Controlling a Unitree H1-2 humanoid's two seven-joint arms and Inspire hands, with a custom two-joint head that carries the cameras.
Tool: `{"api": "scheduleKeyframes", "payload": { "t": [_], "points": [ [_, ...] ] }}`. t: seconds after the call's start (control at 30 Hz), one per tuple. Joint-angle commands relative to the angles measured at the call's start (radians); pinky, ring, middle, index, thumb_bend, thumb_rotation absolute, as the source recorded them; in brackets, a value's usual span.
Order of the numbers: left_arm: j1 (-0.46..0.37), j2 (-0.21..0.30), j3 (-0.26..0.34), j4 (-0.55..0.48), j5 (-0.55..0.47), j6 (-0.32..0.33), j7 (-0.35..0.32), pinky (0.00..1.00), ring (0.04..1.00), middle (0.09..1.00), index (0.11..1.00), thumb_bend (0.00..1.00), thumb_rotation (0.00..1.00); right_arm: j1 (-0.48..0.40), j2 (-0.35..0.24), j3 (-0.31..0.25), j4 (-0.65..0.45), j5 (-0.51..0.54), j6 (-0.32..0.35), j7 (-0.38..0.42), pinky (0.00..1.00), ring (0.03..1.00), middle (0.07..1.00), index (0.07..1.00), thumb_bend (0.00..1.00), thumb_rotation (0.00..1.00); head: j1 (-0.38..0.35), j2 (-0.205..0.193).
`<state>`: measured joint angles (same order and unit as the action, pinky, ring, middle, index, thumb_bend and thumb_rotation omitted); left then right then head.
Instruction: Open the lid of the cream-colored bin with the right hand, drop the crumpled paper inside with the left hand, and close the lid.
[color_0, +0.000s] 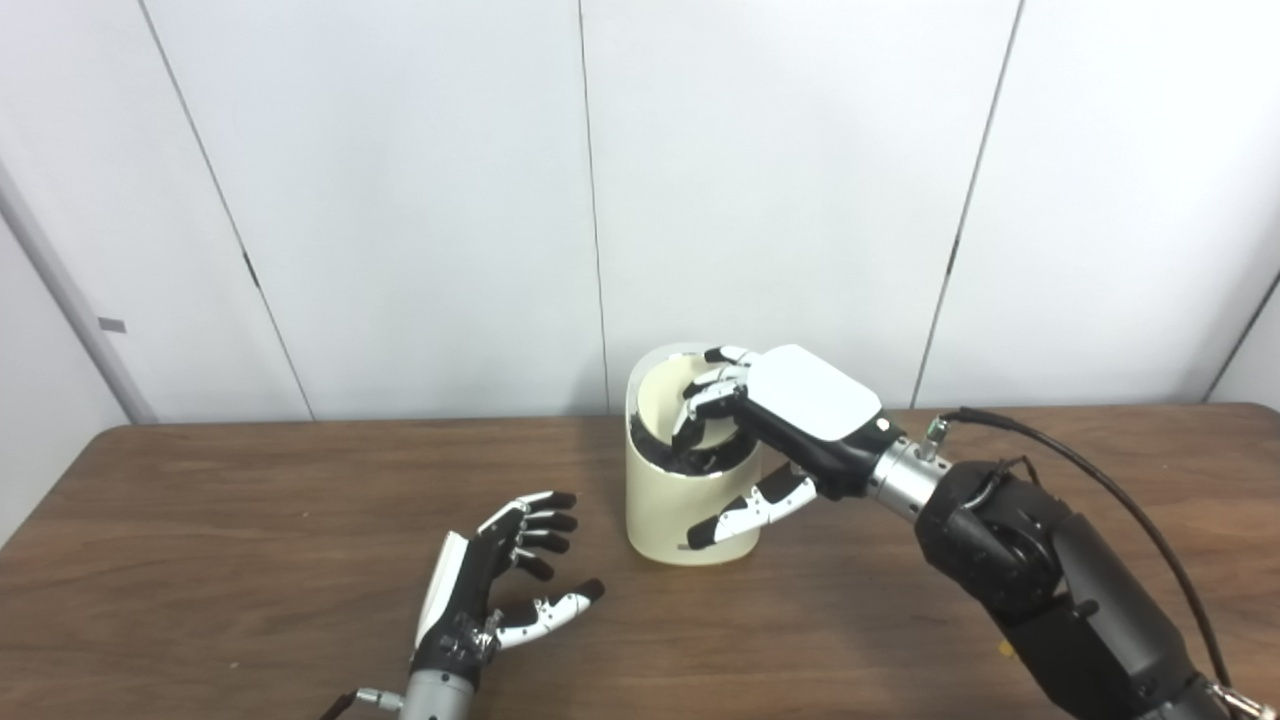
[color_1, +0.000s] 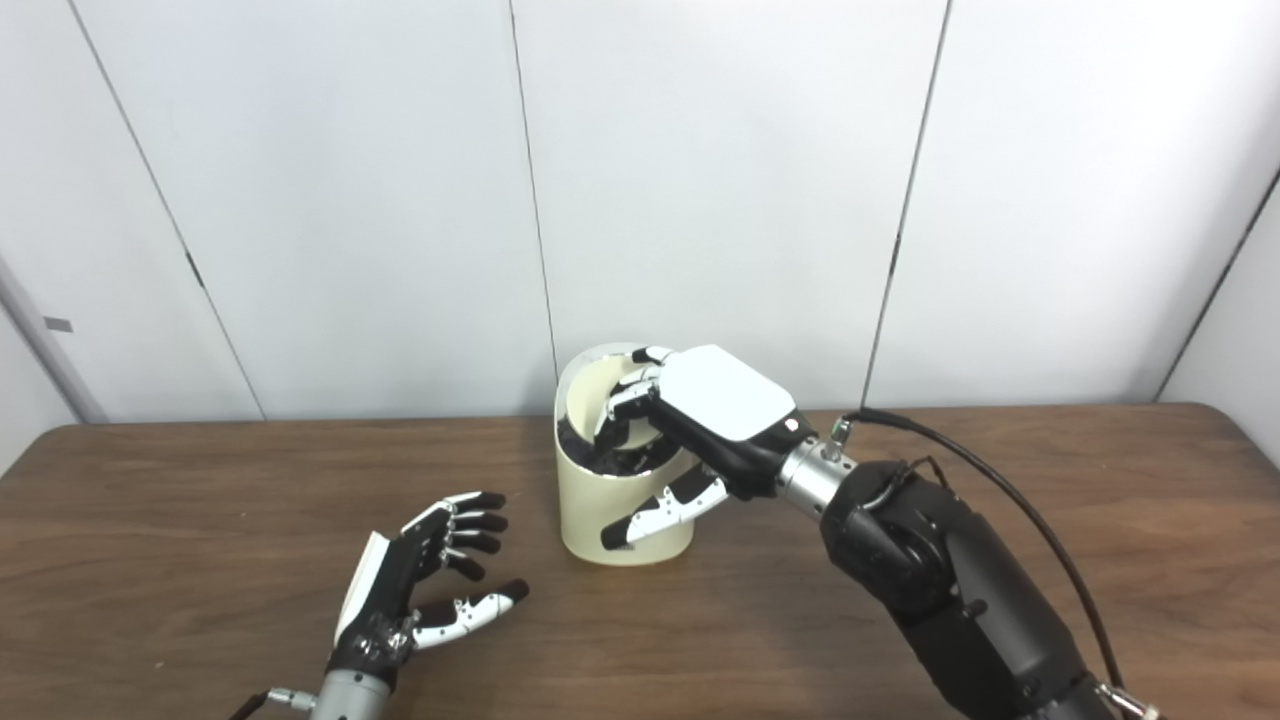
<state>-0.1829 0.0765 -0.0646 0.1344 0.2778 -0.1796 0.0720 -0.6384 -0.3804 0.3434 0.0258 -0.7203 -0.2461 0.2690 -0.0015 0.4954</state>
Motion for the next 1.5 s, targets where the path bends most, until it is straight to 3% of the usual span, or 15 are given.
{"api": "scheduleKeyframes", "payload": {
  "t": [0.0,0.47,0.9,1.03,1.47],
  "points": [
    [0.003,-0.006,-0.001,-0.03,0.005,-0.016,0.016,0.52,0.641,0.697,0.75,0.67,0.02,-0.011,-0.012,0.002,-0.024,-0.003,-0.001,0.017,0.92,0.805,0.609,0.596,0.66,0.64,-0.001,0.001],
    [0.017,-0.003,0.002,-0.064,0.009,0.006,0.009,0.51,0.633,0.691,0.744,0.67,0.02,0.062,0.021,-0.044,-0.081,0.005,0.226,0.079,0.94,0.855,0.677,0.66,0.64,0.75,0.008,0.019],
    [0.015,0.005,0.005,-0.061,0.002,-0.006,0.006,0.51,0.621,0.683,0.741,0.66,0.0,0.091,0.021,-0.046,-0.068,0.021,0.229,0.053,0.96,0.853,0.685,0.662,0.62,0.75,0.007,0.025],
    [0.015,0.005,0.004,-0.063,0.003,0.0,0.004,0.51,0.624,0.684,0.74,0.66,0.0,0.091,0.017,-0.052,-0.083,0.029,0.239,0.06,0.98,0.862,0.69,0.667,0.64,0.81,0.007,0.025],
    [0.003,0.003,0.0,-0.045,0.003,-0.009,0.003,0.52,0.634,0.691,0.743,0.66,0.0,0.069,0.02,-0.128,-0.159,0.09,0.208,0.019,1.0,0.859,0.684,0.67,0.62,0.76,0.002,0.02]
  ]
}}
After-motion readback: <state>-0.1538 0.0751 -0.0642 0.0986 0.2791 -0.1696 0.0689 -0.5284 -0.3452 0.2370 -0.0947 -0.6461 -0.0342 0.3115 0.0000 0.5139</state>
